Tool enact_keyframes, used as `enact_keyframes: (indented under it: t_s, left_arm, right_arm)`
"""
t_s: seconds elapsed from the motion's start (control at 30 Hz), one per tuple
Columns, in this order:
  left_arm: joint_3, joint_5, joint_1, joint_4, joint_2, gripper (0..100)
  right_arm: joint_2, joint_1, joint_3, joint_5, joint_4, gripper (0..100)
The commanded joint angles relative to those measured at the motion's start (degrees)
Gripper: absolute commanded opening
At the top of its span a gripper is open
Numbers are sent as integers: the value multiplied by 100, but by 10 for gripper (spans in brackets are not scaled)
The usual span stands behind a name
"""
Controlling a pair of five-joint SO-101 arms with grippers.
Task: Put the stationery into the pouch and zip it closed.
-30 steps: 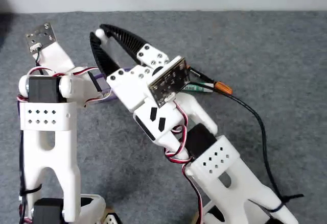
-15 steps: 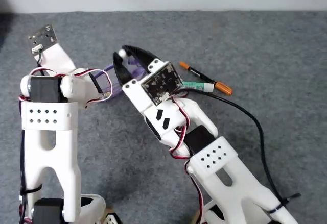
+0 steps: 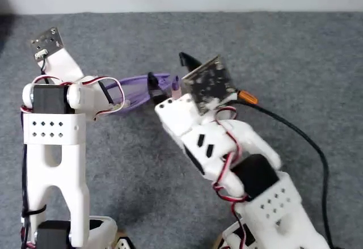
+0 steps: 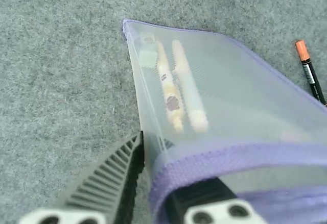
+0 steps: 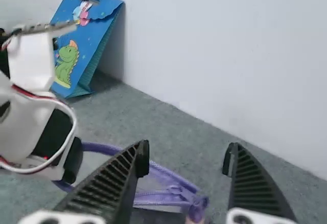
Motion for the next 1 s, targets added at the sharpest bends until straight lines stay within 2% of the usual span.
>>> enact_keyframes:
  t_s: [0.0, 0.13, 0.17, 0.23, 0.57, 0.8, 0.87, 0.97]
  left_arm:
    - [-22, 44, -26, 97, -18, 11]
    - [-22, 44, -26, 97, -18, 11]
    - [-22, 44, -26, 97, -18, 11]
    - [-22, 44, -26, 97, -18, 11]
    - [-22, 44, -26, 97, -18, 11]
    - [-31, 44, -62, 79, -26, 11]
    - [-31, 44, -62, 62, -26, 11]
    - [-31, 44, -62, 53, -26, 11]
  right_arm:
    - [-180, 356, -589, -88, 215, 179]
    - [-127, 1051, -730, -501, 224, 13]
    - [-119, 1235, -703, -624, 224, 3]
    - [13, 1560, -677, -791, 338, 36]
    - [2114, 2615, -1240, -809, 1807, 9]
    - [3908, 3046, -2145, -668, 1930, 15]
    - [4426, 3037, -2356, -264, 1930, 48]
    - [5095, 3020, -2743, 97, 1930, 150]
